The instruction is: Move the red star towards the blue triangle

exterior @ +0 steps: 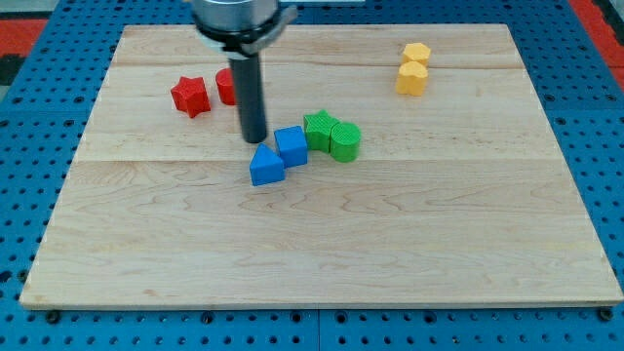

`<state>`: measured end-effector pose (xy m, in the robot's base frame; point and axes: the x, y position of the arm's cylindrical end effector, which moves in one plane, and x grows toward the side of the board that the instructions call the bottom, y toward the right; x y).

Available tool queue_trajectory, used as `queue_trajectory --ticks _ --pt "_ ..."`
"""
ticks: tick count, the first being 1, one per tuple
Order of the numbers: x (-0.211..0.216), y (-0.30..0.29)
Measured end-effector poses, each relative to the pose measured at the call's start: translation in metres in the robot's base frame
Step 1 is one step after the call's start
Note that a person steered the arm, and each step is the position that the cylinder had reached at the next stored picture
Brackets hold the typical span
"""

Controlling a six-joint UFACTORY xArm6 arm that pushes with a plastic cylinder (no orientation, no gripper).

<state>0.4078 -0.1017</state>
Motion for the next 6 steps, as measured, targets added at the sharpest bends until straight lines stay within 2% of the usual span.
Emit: queue_trajectory --ticks 1,2,3,4,5,6 --pt "0.001 -0.105" --pt "0.042 -0.108" --pt "-0.042 -0.149" --pt "-0.102 -0.108" --pt "-0.059 -0.029" --pt "-0.005 -0.027"
